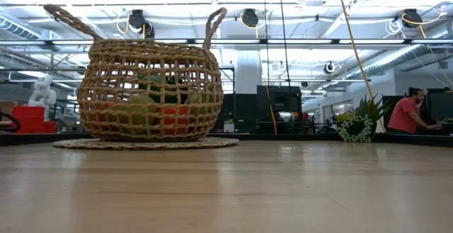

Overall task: Build produce basket
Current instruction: Return to Home Position

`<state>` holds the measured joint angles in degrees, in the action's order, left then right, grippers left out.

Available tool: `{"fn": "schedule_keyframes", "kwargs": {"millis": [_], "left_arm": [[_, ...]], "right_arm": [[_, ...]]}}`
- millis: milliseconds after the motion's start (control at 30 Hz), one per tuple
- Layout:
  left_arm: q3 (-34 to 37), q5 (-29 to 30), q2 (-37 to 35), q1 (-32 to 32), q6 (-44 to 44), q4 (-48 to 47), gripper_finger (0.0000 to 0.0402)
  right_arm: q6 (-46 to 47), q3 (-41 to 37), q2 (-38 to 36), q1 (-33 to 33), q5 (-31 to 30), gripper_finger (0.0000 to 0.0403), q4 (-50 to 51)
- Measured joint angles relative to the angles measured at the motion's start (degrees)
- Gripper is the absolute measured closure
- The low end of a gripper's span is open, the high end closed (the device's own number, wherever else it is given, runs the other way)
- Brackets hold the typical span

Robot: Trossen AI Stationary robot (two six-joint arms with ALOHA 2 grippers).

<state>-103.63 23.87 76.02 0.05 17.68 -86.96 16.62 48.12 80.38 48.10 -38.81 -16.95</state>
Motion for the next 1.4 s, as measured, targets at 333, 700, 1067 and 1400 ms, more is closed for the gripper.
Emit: {"fn": "schedule_keyframes", "kwargs": {"millis": [333,700,1067,1400], "left_arm": [[26.66,7.63,-17.23,-21.97,3.83,24.74,0.0395],[51.91,3.75,-20.34,-32.63,-15.03,64.32,0.0387],[72.66,-12.57,-21.21,-28.11,-25.52,96.11,0.0394],[85.62,-26.68,-27.23,-18.68,-25.43,109.77,0.0395]], "right_arm": [[-8.07,-0.02,-0.73,-1.48,-2.24,0.0362,-1.23],[-16.06,-0.14,-6.72,-2.73,-3.34,0.0362,2.75],[-15.85,-9.07,-14.47,-5.21,-3.13,0.0362,0.80],[-18.33,-16.88,-25.07,-10.19,-2.99,0.0362,0.47]]}}
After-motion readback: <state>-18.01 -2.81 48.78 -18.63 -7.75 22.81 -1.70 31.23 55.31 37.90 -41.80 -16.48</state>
